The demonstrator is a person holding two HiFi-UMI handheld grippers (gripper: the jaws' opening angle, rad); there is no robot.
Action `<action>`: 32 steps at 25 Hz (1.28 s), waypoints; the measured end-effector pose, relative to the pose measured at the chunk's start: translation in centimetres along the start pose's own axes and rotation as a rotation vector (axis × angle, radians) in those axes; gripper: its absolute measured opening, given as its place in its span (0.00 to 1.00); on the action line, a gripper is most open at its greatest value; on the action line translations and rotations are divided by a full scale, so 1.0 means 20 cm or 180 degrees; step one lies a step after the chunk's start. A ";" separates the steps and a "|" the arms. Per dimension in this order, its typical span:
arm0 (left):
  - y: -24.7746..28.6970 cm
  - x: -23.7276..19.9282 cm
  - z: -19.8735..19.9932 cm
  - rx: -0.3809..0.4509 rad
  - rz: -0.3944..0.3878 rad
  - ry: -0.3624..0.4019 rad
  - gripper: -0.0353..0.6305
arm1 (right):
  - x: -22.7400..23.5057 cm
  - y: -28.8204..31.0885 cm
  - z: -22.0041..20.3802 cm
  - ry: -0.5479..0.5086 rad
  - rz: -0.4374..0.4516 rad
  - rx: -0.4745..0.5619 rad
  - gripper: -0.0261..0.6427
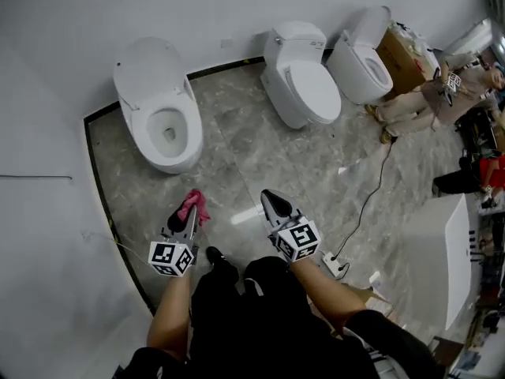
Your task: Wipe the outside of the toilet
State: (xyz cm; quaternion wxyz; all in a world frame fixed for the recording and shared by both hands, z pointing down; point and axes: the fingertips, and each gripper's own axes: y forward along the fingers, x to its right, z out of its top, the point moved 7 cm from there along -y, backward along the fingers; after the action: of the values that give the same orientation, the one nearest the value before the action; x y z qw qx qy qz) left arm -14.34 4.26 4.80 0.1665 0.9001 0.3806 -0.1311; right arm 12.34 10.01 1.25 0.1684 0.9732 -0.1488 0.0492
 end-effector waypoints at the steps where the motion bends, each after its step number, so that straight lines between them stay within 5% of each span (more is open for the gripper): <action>1: 0.04 -0.02 0.01 0.0053 0.0019 -0.0009 0.21 | 0.04 0.06 0.02 -0.0032 0.0015 0.0022 0.09; 5: 0.17 -0.11 0.00 0.0108 0.0131 -0.0011 0.21 | 0.08 0.33 0.01 -0.0071 0.0245 -0.0028 0.09; 15: 0.52 -0.38 -0.43 -0.0007 0.0497 0.0103 0.20 | 0.26 0.95 -0.43 -0.0086 0.0730 -0.0148 0.09; 27: 0.98 -0.87 -1.22 0.0109 0.0698 0.0250 0.20 | 0.41 1.59 -1.26 -0.0087 0.0731 0.0120 0.09; 32: 1.17 -1.03 -1.47 0.0165 0.0763 0.0329 0.20 | 0.43 1.76 -1.53 0.0155 0.0576 0.0194 0.09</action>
State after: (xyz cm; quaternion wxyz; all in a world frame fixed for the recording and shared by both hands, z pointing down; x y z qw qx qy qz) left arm -8.04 -12.53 43.76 0.1377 0.9487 0.2748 -0.0735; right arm 8.29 -13.50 42.19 0.1372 0.9589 -0.2304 0.0924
